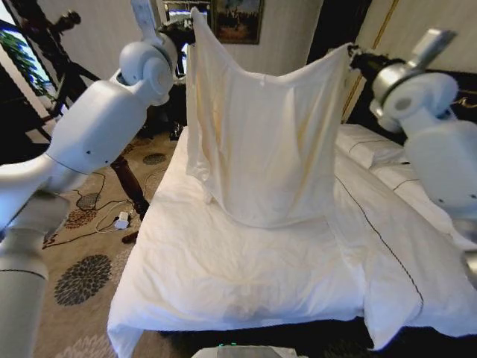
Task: Pick up the clothes from the bed and hang them on the clothes hanger.
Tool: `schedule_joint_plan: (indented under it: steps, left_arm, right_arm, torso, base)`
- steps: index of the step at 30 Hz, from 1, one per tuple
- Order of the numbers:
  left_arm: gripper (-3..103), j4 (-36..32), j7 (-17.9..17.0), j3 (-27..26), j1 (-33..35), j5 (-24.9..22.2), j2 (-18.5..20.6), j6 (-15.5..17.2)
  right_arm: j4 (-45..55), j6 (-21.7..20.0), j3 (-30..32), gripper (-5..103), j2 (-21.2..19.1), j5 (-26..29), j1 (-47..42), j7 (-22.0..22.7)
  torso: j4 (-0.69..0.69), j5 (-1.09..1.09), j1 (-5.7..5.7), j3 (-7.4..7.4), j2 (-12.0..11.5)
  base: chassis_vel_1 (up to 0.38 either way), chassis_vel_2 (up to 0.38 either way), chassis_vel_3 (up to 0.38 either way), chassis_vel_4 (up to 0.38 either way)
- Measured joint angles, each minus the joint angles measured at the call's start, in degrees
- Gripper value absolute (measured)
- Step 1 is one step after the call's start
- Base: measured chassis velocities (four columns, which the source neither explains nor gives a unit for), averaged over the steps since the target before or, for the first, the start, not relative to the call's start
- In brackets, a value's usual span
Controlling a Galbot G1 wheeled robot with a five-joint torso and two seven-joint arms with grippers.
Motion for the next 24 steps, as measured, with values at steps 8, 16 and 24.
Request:
schedule_joint_plan:
  steps: [8, 16, 24]
  left_arm:
    - [0, -20.1, -3.5, -8.0, 9.8, -3.1, 13.4, 2.9]
    - [0, -40.6, -5.0, -27.8, 20.4, -12.8, 30.5, 6.5]
    - [0, -47.9, -4.9, -38.4, 25.0, -23.2, 45.3, 5.9]
  right_arm:
    - [19.5, -2.7, 16.7, 0, -11.6, 6.0, -17.2, 3.7]
    - [35.8, -5.2, 29.1, 0, -18.3, 22.5, -18.4, 14.2]
    - [43.0, -9.9, 39.3, 0, -21.1, 34.2, -20.1, 23.5]
  torso:
    - [-0.09, 0.02, -0.06, -0.04, 0.0]
    - [0.02, -0.04, -0.07, -0.05, 0.0]
    - [-0.08, 0.04, -0.07, -0.05, 0.0]
  base:
    - [0.000, 0.000, 0.000, 0.000]
    - [0.000, 0.000, 0.000, 0.000]
    - [0.000, 0.000, 0.000, 0.000]
